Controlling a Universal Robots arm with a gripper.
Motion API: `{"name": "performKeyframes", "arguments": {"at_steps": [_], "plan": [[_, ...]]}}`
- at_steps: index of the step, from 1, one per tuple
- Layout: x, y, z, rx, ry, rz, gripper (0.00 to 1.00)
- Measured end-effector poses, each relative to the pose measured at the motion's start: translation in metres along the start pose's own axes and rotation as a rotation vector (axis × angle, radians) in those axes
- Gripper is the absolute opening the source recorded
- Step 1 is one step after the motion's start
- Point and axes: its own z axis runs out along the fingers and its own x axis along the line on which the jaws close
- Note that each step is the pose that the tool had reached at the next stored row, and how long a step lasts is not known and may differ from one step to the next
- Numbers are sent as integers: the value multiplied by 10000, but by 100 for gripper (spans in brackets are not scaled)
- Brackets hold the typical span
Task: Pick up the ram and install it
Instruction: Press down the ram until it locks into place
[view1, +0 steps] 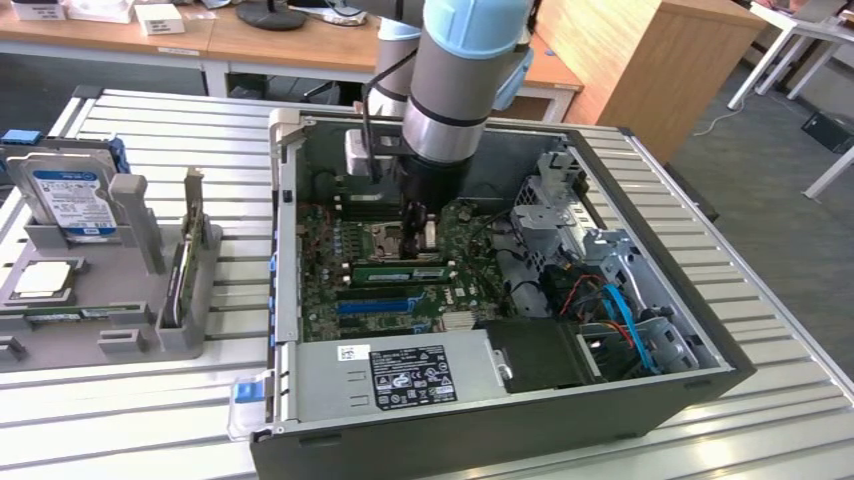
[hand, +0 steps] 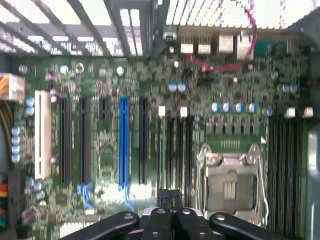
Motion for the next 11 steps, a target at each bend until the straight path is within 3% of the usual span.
{"name": "performKeyframes", "arguments": {"at_steps": [6, 11], "plan": [[1, 27, 0, 0, 0, 1, 11], [2, 168, 0, 34, -1, -1, 11]]}}
